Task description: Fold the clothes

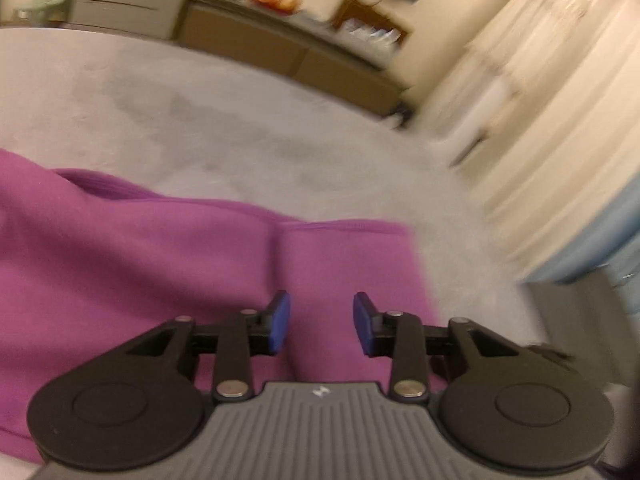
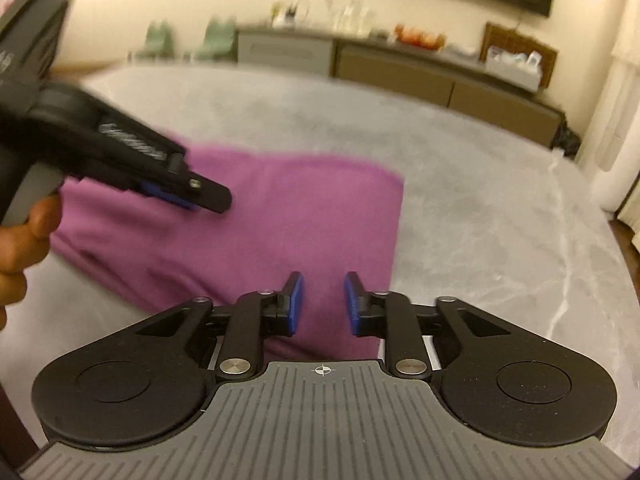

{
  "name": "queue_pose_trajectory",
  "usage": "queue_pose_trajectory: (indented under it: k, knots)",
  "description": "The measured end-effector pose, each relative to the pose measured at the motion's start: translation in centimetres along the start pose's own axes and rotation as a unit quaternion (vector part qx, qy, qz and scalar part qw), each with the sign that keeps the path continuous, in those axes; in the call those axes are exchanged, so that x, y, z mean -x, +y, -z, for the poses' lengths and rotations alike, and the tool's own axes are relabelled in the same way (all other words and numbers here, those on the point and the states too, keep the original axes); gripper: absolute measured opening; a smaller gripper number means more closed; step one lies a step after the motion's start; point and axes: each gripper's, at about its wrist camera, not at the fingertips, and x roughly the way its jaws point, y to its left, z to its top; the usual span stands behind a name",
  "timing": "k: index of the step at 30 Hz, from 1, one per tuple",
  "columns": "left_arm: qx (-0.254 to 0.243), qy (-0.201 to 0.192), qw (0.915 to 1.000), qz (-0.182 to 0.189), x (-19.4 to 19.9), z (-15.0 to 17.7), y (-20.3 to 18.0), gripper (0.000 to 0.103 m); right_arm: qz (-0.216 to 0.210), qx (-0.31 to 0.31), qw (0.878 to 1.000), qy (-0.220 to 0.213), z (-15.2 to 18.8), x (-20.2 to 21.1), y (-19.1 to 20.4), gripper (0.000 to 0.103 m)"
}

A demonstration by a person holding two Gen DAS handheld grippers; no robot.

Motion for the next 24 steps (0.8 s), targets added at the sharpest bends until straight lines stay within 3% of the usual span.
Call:
queue_pose_trajectory:
  k: [1,2,3,5,7,9,10,11,12,13,14,15,16,18,19,22,24]
  knots:
    - [-0.010,0.023,0.9995,0.018,-0.5,0.7,-0.1,0.035,-0.001,0.000,1.000,-0.001,0.1,0.3,0.0,0.029]
    - [-0.020,0.025,0.9994,0.014,-0.7,1.2,-0.1,0.021,-0.002,0.001,1.000,-0.001,0.3,0.5,0.0,0.030]
    - [-0.029,0.025,0.9992,0.006,-0.9,1.7,0.0,0.017,0.001,0.010,1.000,0.002,0.6,0.1,0.4,0.033]
    - [-0.049,0.023,0.9985,-0.009,-1.2,2.5,0.1,0.017,0.002,0.010,1.000,0.000,0.3,-0.1,0.4,0.035]
    - [-0.046,0.028,0.9985,-0.006,-0.6,2.0,0.3,0.018,-0.003,-0.019,1.000,0.007,-0.3,0.0,-0.3,0.044]
    - [-0.048,0.007,0.9987,-0.014,0.8,1.1,0.2,0.038,0.001,-0.041,0.999,0.014,-0.3,0.0,-0.8,0.060]
    - [-0.046,-0.008,0.9988,-0.017,1.6,0.6,0.1,0.052,0.003,-0.051,0.999,0.017,-0.3,0.0,-1.0,0.076]
    - [-0.042,-0.021,0.9988,-0.018,2.2,0.1,0.1,0.061,0.005,-0.062,0.998,0.021,-0.3,0.0,-1.2,0.083]
    - [-0.046,-0.020,0.9986,-0.019,1.9,-0.5,-0.4,0.065,0.007,-0.072,0.997,0.024,-0.3,0.0,-1.4,0.083]
    - [-0.053,-0.016,0.9983,-0.019,1.6,-1.0,-0.9,0.072,0.009,-0.082,0.996,0.028,-0.3,0.0,-1.6,0.071]
    - [-0.059,-0.012,0.9980,-0.020,1.2,-1.5,-1.4,0.078,0.012,-0.092,0.995,0.031,-0.2,0.0,-1.9,0.037]
    - [-0.066,-0.007,0.9976,-0.021,0.8,-2.0,-1.9,0.079,0.018,-0.081,0.996,0.021,-0.5,0.6,-1.2,0.029]
    - [-0.072,-0.003,0.9971,-0.022,0.4,-2.5,-2.4,0.079,0.027,-0.064,0.998,0.006,-0.8,1.3,-0.2,0.008]
    - [-0.085,0.005,0.9961,-0.023,-0.4,-3.6,-3.4,0.083,0.046,-0.022,0.998,-0.034,-1.5,3.1,2.1,0.008]
    - [-0.092,0.009,0.9955,-0.024,-0.7,-4.1,-3.9,0.082,0.048,-0.006,0.997,-0.055,-1.6,4.0,3.7,0.008]
    - [-0.090,0.007,0.9951,-0.038,-0.7,-5.2,-3.9,0.019,0.028,0.028,0.993,-0.108,-1.8,6.2,8.0,0.010]
    - [-0.050,-0.022,0.9967,-0.061,1.9,-5.2,-0.8,0.015,-0.014,0.040,0.990,-0.137,-1.5,7.1,10.0,0.026]
